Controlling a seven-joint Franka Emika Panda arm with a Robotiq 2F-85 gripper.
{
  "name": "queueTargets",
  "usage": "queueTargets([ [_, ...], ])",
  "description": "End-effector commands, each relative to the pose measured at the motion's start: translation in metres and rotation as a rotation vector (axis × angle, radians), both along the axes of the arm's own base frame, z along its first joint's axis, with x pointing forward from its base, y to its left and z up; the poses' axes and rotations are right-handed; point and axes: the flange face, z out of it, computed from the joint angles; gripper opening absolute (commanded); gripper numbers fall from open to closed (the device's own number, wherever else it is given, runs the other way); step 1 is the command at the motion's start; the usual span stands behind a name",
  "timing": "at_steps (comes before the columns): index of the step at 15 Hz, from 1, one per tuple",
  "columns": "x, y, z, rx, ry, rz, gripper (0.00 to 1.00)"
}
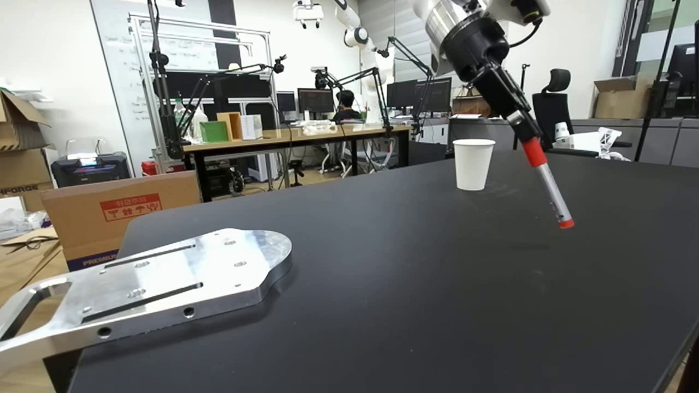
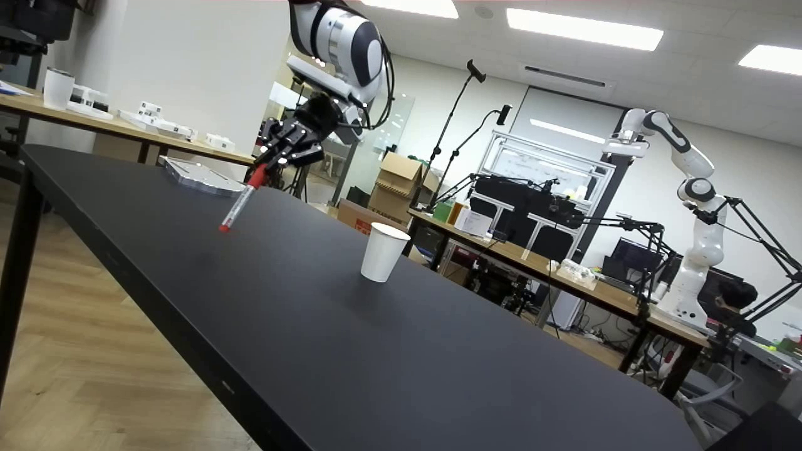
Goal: Remove the red marker from the white cup
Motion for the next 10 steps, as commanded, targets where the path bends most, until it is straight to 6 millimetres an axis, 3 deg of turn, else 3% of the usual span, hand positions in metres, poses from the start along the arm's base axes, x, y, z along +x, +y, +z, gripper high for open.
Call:
queueTargets([
  [1,0.000,0.007,-0.023,0.052,0.164,0.061,0.06],
  [5,0.000,0.007,-0.041,0.034,0.230,0.081,0.06],
  [10,0.010,0.011,-0.056,0.039,0.115,0.049,0.06],
])
